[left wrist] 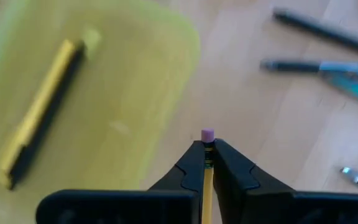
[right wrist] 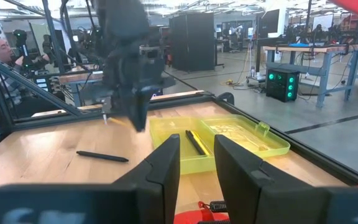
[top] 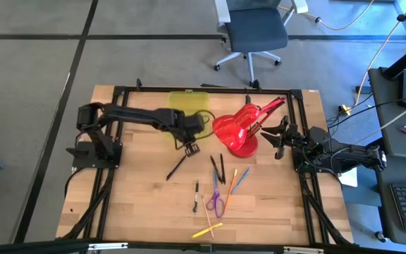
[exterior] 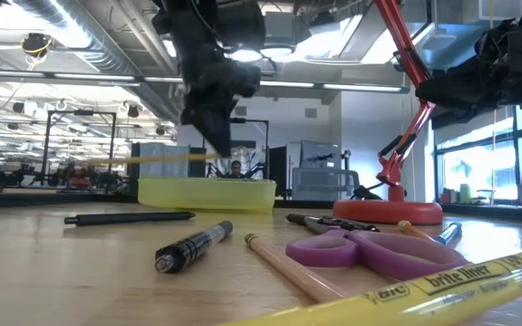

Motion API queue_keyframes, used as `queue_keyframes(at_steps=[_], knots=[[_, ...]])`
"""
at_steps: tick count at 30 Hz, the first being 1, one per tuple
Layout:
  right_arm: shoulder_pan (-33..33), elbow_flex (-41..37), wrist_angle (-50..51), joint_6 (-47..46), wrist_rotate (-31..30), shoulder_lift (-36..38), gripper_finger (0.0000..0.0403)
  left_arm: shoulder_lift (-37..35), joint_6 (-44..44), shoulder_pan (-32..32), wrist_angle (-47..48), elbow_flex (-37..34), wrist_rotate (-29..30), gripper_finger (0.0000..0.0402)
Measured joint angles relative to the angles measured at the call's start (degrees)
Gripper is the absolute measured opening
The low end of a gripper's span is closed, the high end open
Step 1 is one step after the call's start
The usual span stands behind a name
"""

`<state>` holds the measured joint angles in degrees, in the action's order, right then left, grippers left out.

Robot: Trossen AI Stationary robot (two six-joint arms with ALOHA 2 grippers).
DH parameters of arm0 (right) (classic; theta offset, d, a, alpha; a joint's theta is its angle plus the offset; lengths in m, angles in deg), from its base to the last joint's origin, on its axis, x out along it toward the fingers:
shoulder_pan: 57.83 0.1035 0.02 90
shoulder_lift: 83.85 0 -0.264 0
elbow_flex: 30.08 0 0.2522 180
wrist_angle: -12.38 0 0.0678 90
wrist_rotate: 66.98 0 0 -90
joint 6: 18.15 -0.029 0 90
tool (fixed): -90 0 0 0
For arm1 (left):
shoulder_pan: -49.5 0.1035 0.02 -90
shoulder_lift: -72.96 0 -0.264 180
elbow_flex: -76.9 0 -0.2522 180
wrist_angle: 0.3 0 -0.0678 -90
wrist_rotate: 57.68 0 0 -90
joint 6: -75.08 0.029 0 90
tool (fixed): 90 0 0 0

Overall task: Pick & place school supplies into a supply box
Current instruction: Put the yellow pencil into the yellow supply box

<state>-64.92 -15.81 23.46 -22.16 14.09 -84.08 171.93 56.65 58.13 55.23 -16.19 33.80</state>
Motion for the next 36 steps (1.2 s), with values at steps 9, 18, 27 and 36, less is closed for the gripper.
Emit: queue_keyframes(at_steps=[9, 18, 27, 36], knots=[[-0.02, -0.01, -0.02, 0.22, -0.04, 0.0, 0.0103, 0.33, 10.13, 7.65, -1.41, 6.76, -2.92, 0.0014], [-0.02, -0.02, -0.03, 3.08, -0.1, 0.0, 0.0103, 1.02, 16.47, 13.03, -6.62, 8.72, -5.87, 0.0015], [-0.02, -0.01, -0.05, 2.99, -0.09, -0.01, 0.0103, 7.31, 22.27, 13.88, -5.91, 8.55, -6.09, 0.0015], [-0.02, -0.02, -0.03, 2.99, -0.09, -0.02, 0.0104, 11.85, 22.72, 13.88, -5.81, 8.55, -6.24, 0.0016]])
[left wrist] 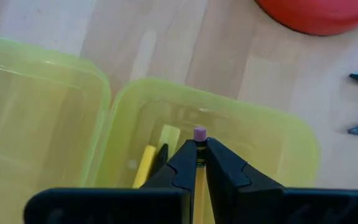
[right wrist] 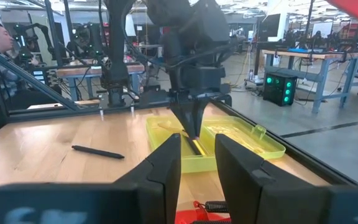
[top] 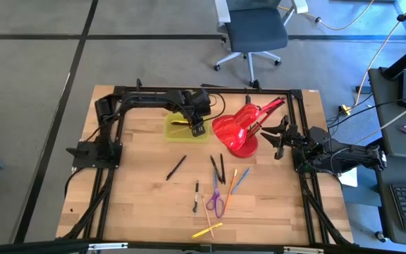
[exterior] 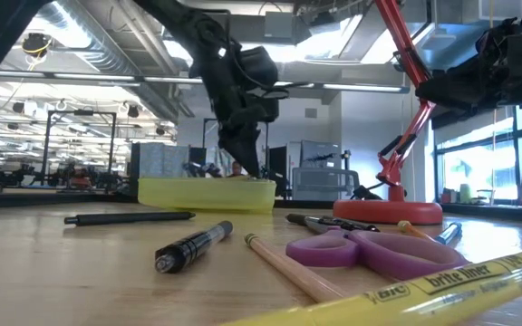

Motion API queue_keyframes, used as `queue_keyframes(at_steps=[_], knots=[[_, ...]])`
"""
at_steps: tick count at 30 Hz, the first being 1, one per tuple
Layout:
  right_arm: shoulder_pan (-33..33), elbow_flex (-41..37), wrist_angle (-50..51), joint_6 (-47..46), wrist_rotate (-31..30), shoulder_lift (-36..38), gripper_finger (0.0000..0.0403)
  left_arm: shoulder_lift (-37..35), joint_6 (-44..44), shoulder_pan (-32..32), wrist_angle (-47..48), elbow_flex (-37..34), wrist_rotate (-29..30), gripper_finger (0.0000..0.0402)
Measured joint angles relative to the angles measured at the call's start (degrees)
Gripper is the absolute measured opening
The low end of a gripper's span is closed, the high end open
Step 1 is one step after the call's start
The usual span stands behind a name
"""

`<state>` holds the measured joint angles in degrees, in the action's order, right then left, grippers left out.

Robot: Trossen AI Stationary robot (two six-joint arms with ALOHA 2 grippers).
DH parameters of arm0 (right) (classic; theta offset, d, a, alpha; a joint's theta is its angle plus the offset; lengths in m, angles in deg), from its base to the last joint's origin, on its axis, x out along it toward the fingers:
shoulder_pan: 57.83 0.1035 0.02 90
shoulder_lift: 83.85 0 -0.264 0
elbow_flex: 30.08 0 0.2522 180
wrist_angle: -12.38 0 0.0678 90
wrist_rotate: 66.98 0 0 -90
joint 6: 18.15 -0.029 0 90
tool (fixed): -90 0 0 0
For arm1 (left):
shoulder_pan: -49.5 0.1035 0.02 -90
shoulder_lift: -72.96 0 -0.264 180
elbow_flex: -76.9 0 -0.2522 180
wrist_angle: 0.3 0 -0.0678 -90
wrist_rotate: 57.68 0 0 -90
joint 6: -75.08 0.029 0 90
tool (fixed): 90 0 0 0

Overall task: Pick & place school supplies into a supply box
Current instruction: Put the yellow pencil into the yellow supply box, then put the left black pen into the yellow supply box

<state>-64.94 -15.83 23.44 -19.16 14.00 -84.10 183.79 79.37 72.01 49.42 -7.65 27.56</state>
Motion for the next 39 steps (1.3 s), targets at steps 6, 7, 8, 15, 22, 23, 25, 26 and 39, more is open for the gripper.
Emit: queue_keyframes(at_steps=[6, 7, 8, 15, 22, 23, 25, 26, 39], knots=[[0.02, 0.0, 0.0, -0.17, 0.0, 0.0, 0.0104, 0.96, -0.01, -0.45, -0.46, 0.01, 0.11, 0.0016], [0.0, 0.0, 0.02, -0.17, 0.02, 0.0, 0.0104, 0.91, 0.0, -0.63, -0.56, 0.02, 0.11, 0.0016], [0.0, 0.0, 0.02, -0.17, 0.0, 0.0, 0.0104, 0.89, -0.01, -0.73, -0.51, 0.02, 0.11, 0.0016], [0.01, 0.0, 0.02, -0.17, 0.03, 0.0, 0.0104, 0.89, -1.24, -1.66, -0.67, 0.02, 0.13, 0.0016], [0.01, 0.0, 0.02, -0.17, 0.04, 0.0, 0.0104, 0.89, 0.39, -2.6, -1.53, 0.02, 0.17, 0.0022], [0.0, 0.01, 0.02, -0.17, 0.04, 0.0, 0.0104, 0.89, 0.45, -2.64, -1.53, 0.02, 0.13, 0.0025], [0.02, 0.0, 0.02, -0.17, 0.04, 0.0, 0.0104, 0.89, 0.42, -2.72, -1.51, 0.02, 0.18, 0.0036], [0.0, 0.0, 0.02, -0.17, 0.05, 0.0, 0.0104, 0.89, 0.42, -2.83, -1.5, 0.02, 0.2, 0.0042], [0.02, 0.0, 0.04, -0.17, 0.09, 0.02, 0.0104, -5.3, -4.53, -3.97, 15.73, 1.18, 8.23, 0.0127]])
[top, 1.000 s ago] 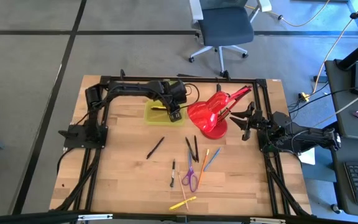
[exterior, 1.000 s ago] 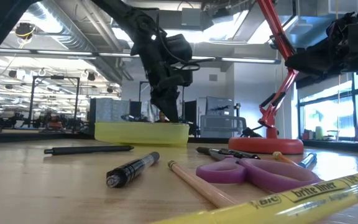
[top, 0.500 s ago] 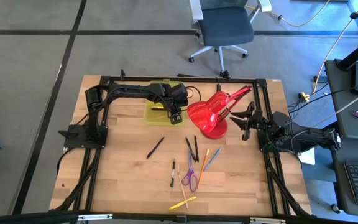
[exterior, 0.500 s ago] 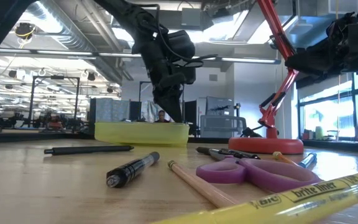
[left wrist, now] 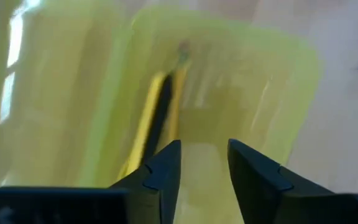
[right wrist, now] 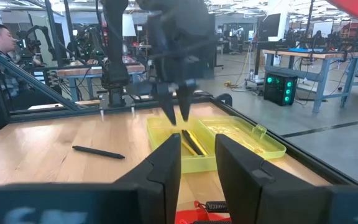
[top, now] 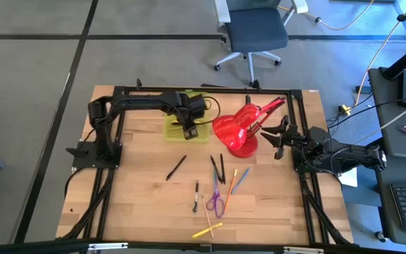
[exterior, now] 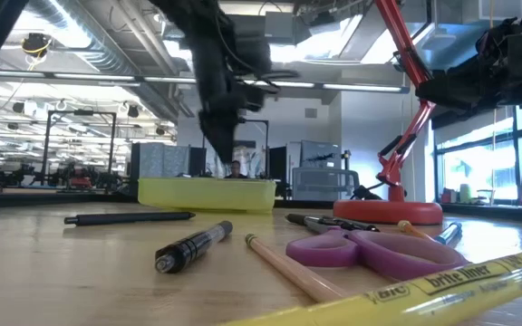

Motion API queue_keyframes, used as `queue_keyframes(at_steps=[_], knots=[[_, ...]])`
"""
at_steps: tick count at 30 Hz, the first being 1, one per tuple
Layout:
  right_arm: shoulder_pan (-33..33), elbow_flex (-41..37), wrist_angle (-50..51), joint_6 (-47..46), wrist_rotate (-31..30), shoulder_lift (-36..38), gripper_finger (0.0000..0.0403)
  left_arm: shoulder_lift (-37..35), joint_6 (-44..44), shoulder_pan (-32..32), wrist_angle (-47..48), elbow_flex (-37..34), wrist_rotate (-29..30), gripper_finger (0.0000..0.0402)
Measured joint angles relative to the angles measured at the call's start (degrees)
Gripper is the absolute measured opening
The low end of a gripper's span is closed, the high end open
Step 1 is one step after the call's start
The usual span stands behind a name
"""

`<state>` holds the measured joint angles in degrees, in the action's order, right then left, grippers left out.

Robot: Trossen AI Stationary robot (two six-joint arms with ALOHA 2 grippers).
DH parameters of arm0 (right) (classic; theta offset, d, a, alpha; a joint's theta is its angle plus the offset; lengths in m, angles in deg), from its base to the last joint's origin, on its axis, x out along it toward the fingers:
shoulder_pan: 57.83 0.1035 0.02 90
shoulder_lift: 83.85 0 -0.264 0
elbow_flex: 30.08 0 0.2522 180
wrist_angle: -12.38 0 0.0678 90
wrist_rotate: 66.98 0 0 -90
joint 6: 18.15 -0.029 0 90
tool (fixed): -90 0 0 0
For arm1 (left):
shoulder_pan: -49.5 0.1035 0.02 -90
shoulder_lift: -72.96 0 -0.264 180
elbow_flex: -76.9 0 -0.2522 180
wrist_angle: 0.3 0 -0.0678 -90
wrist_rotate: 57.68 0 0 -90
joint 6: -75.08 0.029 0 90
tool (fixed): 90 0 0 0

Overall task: Pick & place school supplies into a supply box
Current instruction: Put the left black pen into the yellow supply box

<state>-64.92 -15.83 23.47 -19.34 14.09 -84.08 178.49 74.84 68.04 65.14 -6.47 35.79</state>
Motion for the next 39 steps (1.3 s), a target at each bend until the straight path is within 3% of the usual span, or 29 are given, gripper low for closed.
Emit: queue_keyframes(at_steps=[5, 12, 24, 29, 34, 39], knots=[[0.0, 0.0, -0.01, -0.01, 0.0, -0.01, 0.0104, -4.59, -13.77, -4.84, 9.25, 0.07, 3.06, 0.0132], [0.0, 0.01, 0.0, -0.98, 0.22, -0.01, 0.0104, -5.19, -39.19, -15.95, 16.12, 0.04, 8.19, 0.0135], [0.0, 0.0, 0.25, -4.46, 1.26, 0.0, 0.0103, -3.14, -51.03, -31.22, 13.83, -0.02, 9.86, 0.0185], [0.0, 0.0, 0.23, -4.76, 1.2, 0.0, 0.0103, -3.14, -49.99, -35.91, 10.25, -0.02, 10.64, 0.0185], [0.0, 0.0, 0.23, -4.79, 1.17, -0.02, 0.0103, -3.16, -58.05, -36.88, 10.41, -0.39, 9.3, 0.0186], [0.0, 0.0, 0.21, -4.79, 1.14, 0.0, 0.0103, -3.16, -63.75, -36.05, 10.92, -5.72, 6.44, 0.0187]])
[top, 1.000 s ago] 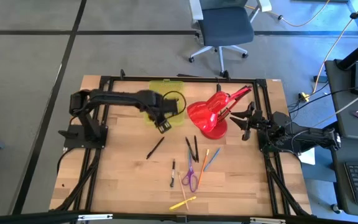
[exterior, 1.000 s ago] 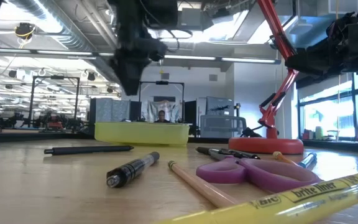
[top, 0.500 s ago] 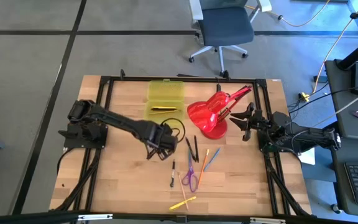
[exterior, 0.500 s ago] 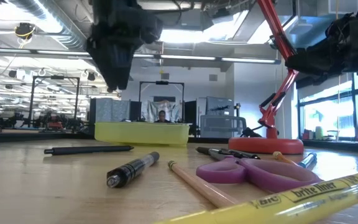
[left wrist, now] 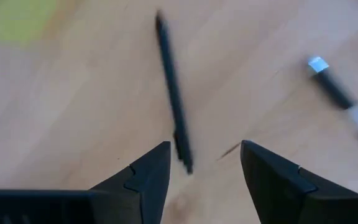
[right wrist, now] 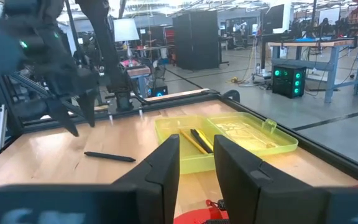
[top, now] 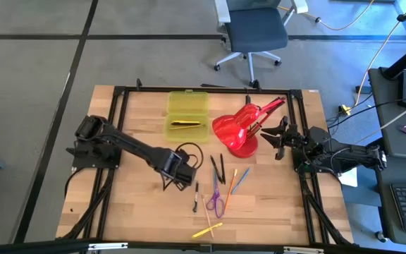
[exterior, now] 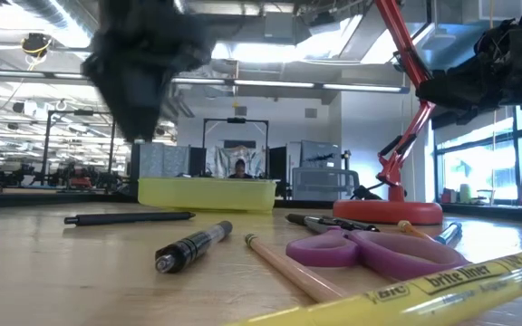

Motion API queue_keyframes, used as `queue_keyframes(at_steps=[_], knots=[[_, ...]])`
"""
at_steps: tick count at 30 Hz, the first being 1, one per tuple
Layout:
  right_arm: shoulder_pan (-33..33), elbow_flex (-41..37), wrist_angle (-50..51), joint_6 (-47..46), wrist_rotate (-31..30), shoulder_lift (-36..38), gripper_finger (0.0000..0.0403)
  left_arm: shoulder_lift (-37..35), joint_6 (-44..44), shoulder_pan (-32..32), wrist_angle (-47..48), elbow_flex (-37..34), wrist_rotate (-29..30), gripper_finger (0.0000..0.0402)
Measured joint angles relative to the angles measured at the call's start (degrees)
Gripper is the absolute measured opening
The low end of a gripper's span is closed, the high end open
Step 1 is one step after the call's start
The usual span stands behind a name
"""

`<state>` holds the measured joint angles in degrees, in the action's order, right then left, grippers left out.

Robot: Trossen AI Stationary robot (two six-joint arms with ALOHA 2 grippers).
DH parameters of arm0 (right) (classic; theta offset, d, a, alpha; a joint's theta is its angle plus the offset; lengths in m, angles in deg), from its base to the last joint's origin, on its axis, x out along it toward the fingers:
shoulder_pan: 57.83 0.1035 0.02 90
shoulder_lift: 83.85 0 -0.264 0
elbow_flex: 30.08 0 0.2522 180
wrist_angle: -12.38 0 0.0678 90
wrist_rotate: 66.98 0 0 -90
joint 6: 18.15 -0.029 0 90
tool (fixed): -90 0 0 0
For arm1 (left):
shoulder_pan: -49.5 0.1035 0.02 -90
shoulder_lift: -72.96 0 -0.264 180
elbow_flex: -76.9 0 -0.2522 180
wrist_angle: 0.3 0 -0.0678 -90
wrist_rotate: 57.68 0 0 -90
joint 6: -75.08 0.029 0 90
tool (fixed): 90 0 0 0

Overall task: Pick & place school supplies into a supply box
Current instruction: Put the left black pen into the yellow supply box

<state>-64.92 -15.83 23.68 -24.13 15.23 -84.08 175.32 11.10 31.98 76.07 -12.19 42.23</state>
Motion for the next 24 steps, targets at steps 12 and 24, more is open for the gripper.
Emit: queue_keyframes(at_steps=[12, 24], knots=[[0.0, 0.0, 0.0, 0.0, -0.06, 0.0, 0.0104, 0.0, -3.83, 2.08, -8.4, -11.58, -8.09, 0.0187], [0.0, 0.0, -0.01, 0.19, -0.09, 0.0, 0.0104, -0.07, -5.35, 2.06, -17.4, -17.82, -11.28, 0.0179]])
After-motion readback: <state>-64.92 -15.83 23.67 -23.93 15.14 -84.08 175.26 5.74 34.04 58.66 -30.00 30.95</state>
